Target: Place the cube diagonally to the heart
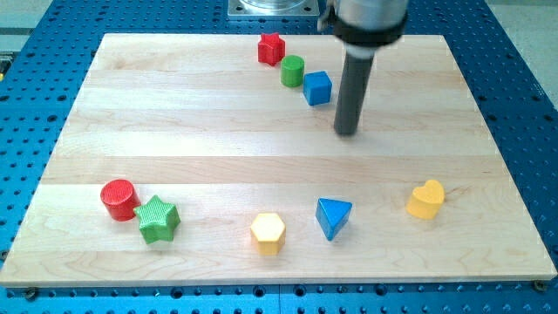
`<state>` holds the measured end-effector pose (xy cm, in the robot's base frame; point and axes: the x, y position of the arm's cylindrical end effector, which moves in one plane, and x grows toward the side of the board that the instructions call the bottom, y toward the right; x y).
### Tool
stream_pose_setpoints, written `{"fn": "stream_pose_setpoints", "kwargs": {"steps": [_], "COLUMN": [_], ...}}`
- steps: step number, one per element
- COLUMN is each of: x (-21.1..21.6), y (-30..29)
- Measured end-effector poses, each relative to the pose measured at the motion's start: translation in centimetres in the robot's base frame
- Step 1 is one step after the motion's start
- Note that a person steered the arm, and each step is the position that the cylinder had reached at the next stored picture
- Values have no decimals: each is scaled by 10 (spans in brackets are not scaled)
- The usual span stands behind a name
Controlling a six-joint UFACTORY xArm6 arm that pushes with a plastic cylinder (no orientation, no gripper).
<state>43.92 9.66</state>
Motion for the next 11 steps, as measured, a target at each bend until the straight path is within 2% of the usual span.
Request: {"fn": "stream_pose_setpoints", "kwargs": {"steps": [1,2,4,5,6,7,8,9,10,11], "x": [-31,-104,-114,-22,17,17,2,-42,-34,4], "y": [39,18,-63,-95,-115,-151,-232,-197,-121,-44]}}
